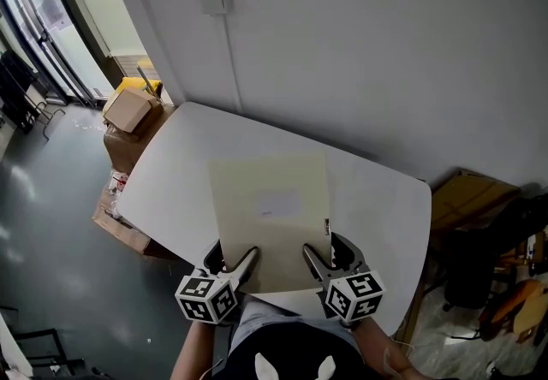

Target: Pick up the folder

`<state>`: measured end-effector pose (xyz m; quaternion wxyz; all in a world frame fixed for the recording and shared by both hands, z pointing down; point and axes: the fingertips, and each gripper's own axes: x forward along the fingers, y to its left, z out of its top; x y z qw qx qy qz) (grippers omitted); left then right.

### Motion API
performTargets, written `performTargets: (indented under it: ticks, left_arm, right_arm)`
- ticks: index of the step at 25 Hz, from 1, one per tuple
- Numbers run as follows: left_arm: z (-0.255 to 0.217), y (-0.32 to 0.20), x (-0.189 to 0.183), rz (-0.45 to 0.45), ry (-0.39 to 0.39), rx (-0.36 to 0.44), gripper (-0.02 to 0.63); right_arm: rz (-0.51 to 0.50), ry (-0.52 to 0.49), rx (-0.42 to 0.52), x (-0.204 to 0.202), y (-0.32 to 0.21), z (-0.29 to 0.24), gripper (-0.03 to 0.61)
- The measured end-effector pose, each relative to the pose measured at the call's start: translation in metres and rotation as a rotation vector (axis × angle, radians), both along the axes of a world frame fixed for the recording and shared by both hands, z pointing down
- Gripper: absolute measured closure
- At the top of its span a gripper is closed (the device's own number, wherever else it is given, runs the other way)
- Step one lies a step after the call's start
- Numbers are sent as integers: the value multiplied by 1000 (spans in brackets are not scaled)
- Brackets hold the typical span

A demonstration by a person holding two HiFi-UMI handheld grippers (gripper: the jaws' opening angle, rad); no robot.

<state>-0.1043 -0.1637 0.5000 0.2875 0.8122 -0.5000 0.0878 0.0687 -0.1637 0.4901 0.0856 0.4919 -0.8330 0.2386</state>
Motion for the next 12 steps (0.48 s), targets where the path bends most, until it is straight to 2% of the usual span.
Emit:
performTargets:
  ticks: [12]
  left_arm:
    - [-7, 8, -2, -13, -6, 21, 259]
  right_arm:
    - [-5, 0, 14, -2, 7, -5, 305]
